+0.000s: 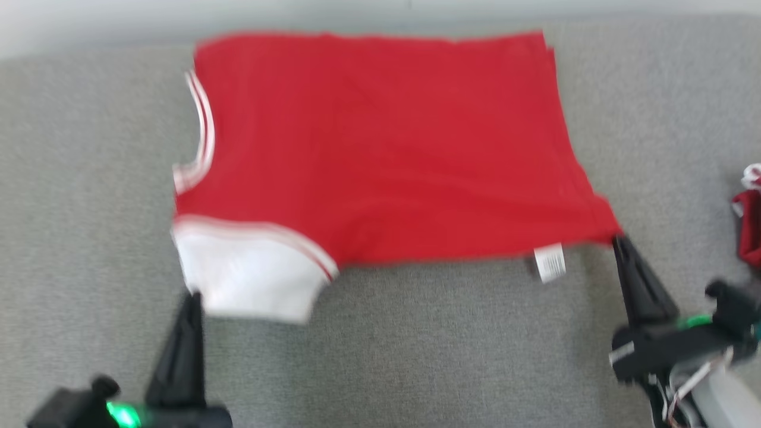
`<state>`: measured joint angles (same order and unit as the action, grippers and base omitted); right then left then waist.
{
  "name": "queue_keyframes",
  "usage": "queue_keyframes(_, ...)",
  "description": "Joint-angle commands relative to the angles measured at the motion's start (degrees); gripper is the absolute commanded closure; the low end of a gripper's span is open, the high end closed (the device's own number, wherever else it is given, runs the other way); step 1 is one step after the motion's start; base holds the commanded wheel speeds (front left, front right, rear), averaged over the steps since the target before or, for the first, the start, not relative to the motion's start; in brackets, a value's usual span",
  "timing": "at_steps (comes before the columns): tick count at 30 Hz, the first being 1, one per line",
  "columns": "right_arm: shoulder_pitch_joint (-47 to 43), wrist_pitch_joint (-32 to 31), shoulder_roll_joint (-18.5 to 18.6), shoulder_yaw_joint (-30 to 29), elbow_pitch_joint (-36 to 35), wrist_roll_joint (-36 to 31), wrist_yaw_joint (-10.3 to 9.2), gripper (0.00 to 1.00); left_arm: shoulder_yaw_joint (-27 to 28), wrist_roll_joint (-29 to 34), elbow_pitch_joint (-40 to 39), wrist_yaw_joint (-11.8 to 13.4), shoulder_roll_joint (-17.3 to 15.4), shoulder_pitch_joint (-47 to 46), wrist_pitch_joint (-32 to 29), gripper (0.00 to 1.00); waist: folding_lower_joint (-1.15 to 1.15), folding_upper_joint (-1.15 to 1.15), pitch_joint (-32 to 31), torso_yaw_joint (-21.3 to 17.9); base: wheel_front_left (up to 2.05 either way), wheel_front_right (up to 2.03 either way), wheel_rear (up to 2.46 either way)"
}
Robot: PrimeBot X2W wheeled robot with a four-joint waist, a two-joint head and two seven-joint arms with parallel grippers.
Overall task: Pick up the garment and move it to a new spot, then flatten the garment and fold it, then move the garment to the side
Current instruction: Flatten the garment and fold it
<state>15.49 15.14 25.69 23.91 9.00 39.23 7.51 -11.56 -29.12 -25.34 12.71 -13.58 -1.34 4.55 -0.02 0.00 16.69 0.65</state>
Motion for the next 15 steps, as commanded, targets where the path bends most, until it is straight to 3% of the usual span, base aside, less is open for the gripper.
queue_keyframes(1, -1.5, 0.1, -0.2, -0.2, 0.3, -0.2, -0.04, 1.0, -0.3, -0.3, -0.5, 0.0, -0.6, 1.7, -0.7, 1.0, 0.02, 0.0, -3.7, 0.9, 0.0, 0.0, 0.0)
queue_keyframes(8, -10.6, -1.6, -1.1, -4.5, -0.6, -2.1, -0.04, 1.0, -4.3, -2.4, -4.7, -0.5, -2.8, 10.0, -7.1, 1.0, 0.02, 0.0, -8.3, 3.5, 0.0, 0.0, 0.0)
queue_keyframes(15, -19.3, -7.3, -3.0, -9.6, -4.6, -5.1, -0.04, 1.0, -5.0, -2.3, -8.1, 0.4, -6.5, 15.2, -12.7, 1.0, 0.02, 0.0, -11.0, 4.8, 0.0, 0.0, 0.0)
